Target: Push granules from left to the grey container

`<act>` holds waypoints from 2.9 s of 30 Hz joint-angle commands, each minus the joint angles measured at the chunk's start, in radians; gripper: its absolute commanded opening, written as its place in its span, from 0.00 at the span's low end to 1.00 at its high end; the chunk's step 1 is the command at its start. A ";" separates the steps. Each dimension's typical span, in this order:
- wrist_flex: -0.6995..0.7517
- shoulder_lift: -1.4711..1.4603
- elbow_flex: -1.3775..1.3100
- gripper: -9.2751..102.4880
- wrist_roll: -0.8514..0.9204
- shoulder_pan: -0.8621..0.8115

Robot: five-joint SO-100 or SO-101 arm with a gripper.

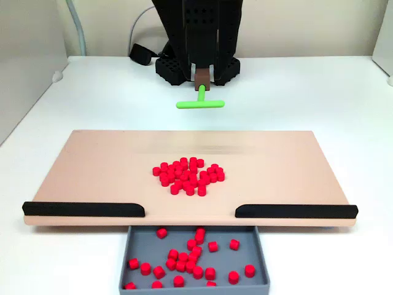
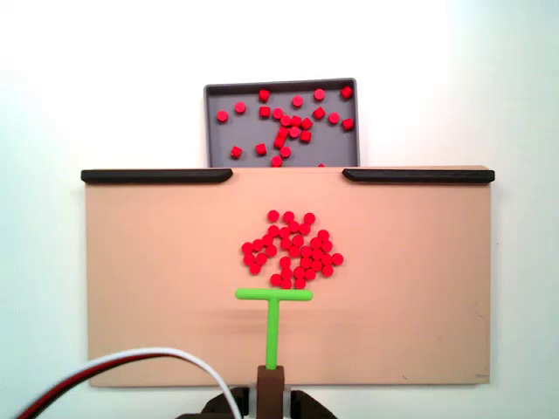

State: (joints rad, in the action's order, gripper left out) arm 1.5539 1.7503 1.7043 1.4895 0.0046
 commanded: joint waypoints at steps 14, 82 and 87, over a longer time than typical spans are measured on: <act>-0.005 0.002 -0.020 0.08 0.006 -0.011; -0.003 -0.015 -0.014 0.08 0.067 0.028; -0.003 -0.018 -0.020 0.08 0.015 0.048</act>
State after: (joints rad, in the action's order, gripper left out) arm 1.5539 1.7104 1.7043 1.5417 0.0383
